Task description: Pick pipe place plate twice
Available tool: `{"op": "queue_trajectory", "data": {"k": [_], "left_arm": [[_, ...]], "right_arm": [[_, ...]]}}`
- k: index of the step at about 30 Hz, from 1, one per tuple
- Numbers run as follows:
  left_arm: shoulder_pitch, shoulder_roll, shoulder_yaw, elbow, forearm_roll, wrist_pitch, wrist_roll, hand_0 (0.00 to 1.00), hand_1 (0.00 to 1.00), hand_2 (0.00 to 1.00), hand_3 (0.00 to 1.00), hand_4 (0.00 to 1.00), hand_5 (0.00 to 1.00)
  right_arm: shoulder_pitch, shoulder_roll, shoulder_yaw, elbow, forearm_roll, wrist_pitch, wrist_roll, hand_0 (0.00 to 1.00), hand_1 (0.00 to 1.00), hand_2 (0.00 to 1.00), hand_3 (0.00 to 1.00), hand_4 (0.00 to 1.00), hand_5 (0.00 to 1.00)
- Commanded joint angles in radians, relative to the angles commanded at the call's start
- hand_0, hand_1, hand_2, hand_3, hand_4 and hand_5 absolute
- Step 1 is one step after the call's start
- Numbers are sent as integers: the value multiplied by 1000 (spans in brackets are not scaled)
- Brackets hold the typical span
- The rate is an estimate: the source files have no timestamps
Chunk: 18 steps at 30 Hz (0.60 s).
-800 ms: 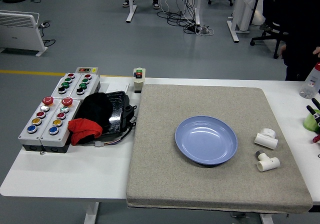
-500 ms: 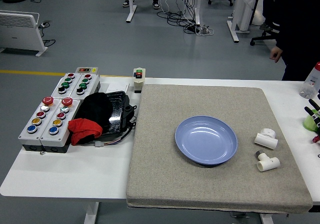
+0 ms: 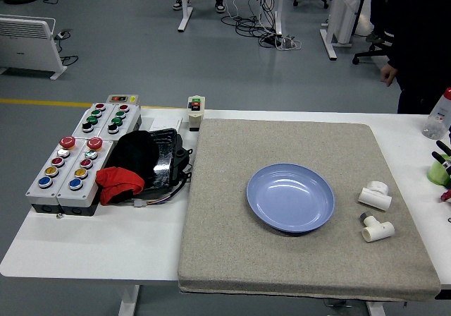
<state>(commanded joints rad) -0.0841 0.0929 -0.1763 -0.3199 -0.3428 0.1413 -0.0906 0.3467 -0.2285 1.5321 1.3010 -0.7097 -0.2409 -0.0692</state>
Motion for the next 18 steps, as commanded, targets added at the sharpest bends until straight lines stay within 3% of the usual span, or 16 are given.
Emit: {"op": "queue_trajectory", "data": {"k": [18], "left_arm": [[1, -3, 1, 0, -5, 1, 0, 706, 694, 729, 693, 395, 998]], "right_arm": [[-11, -6, -6, 0, -13, 8, -11, 878, 824, 935, 869, 607, 446]]}}
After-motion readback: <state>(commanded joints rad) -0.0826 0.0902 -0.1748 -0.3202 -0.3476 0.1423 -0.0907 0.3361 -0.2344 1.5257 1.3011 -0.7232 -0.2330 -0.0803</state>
